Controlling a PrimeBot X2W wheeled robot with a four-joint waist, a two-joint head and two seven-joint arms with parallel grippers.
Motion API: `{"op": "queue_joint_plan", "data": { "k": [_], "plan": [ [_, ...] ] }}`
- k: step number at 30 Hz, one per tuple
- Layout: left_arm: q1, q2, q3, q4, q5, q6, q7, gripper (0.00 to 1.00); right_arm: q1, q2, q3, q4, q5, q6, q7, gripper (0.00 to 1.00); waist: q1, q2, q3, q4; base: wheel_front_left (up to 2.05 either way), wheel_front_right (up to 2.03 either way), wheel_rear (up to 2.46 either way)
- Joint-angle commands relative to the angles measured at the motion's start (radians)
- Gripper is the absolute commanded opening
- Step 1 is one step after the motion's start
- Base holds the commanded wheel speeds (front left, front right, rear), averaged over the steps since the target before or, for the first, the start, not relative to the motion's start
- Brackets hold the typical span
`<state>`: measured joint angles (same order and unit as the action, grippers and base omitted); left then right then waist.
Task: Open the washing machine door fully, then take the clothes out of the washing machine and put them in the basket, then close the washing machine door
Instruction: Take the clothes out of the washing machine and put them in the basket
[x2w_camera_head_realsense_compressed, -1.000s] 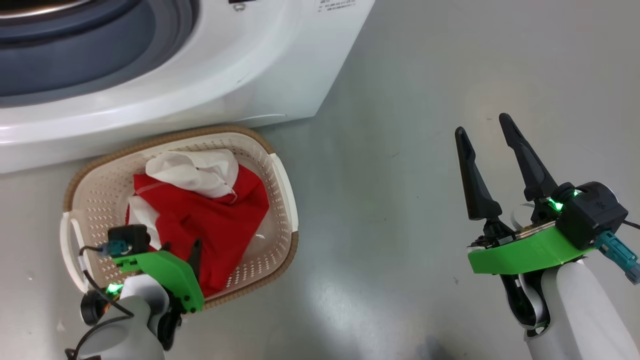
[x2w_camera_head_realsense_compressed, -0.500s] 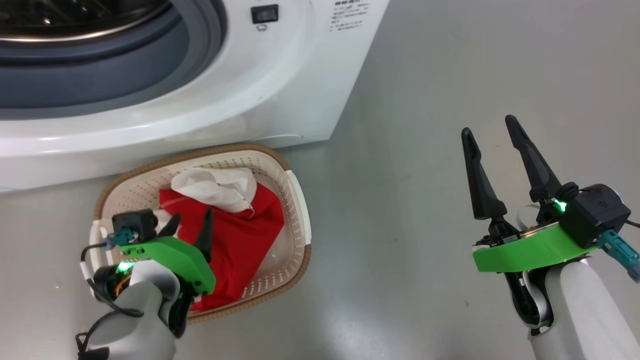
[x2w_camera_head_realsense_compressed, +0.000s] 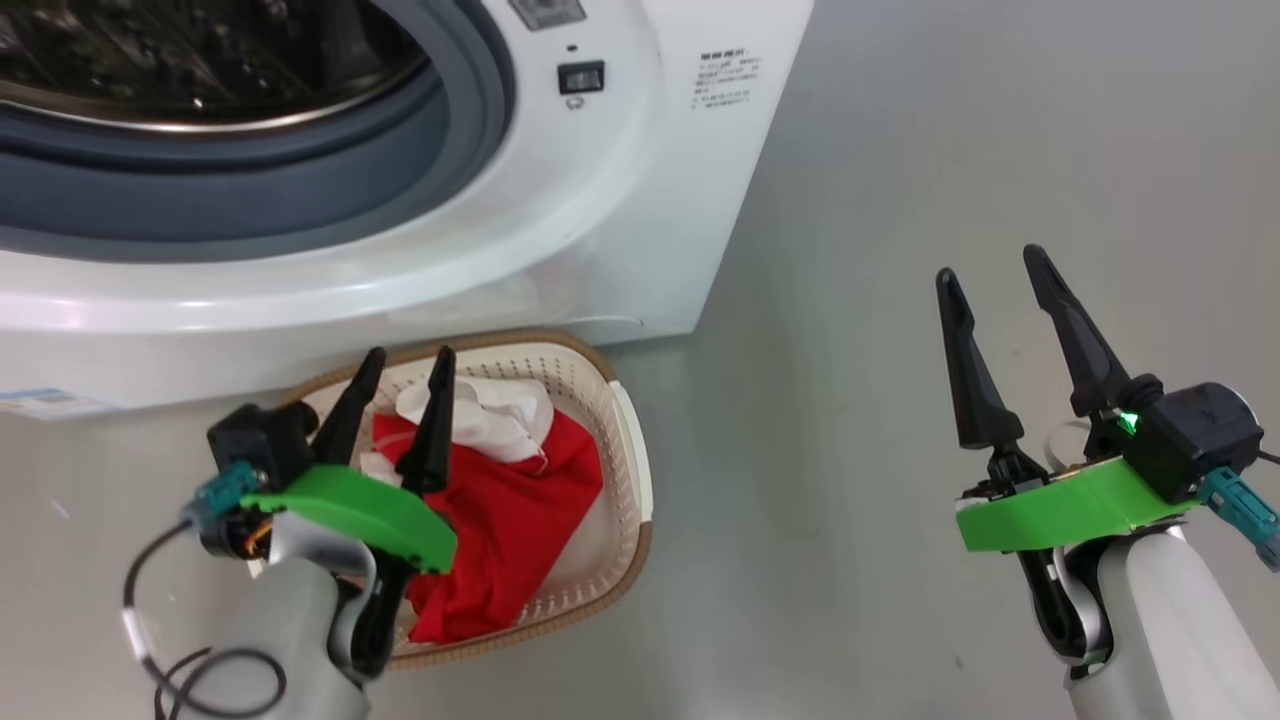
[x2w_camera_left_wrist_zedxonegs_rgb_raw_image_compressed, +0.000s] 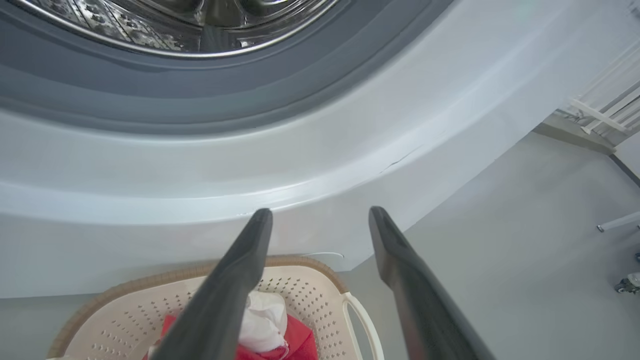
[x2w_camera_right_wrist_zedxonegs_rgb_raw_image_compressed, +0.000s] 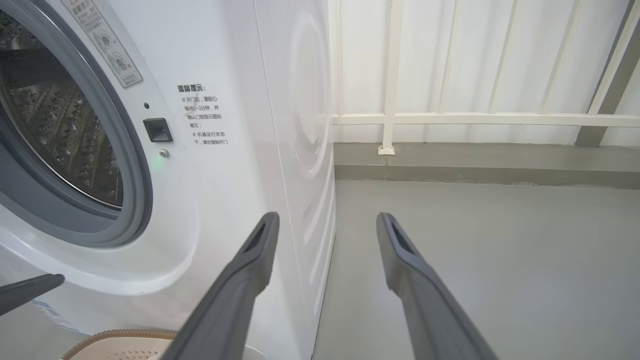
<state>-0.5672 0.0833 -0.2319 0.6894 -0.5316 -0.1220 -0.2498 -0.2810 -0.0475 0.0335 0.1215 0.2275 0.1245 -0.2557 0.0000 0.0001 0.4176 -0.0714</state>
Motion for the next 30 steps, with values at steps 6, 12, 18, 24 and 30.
{"op": "queue_joint_plan", "data": {
  "k": [6, 12, 18, 24, 30],
  "plan": [
    [0.109, 0.016, 0.092, -0.219, 0.096, 0.038, -0.012, 1.0, 0.029, -0.003, 0.01, -0.009, -0.004, 0.006, -0.006, 1.0, 0.0, -0.0001, -0.07, 0.018, 0.0, 0.0, 0.0],
    [0.23, -0.001, 0.178, -0.422, 0.177, 0.09, -0.012, 1.0, 0.052, -0.003, -0.005, 0.0, -0.008, 0.006, -0.006, 1.0, 0.0, -0.0001, -0.146, 0.021, 0.0, 0.0, 0.0],
    [0.321, -0.009, 0.226, -0.515, 0.203, 0.105, -0.012, 1.0, 0.091, -0.003, -0.021, 0.004, -0.016, 0.006, -0.006, 1.0, 0.0, -0.0001, -0.215, 0.023, 0.0, 0.0, 0.0],
    [0.399, 0.005, 0.251, -0.562, 0.233, 0.114, -0.012, 1.0, 0.147, -0.003, -0.04, -0.015, -0.029, 0.006, -0.006, 1.0, 0.0, -0.0001, -0.276, 0.025, 0.0, 0.0, 0.0],
    [0.462, 0.024, 0.273, -0.599, 0.246, 0.124, -0.012, 1.0, 0.206, -0.003, -0.05, -0.043, -0.027, 0.006, -0.006, 1.0, 0.0, -0.0001, -0.318, 0.02, 0.0, 0.0, 0.0]
  ]
}}
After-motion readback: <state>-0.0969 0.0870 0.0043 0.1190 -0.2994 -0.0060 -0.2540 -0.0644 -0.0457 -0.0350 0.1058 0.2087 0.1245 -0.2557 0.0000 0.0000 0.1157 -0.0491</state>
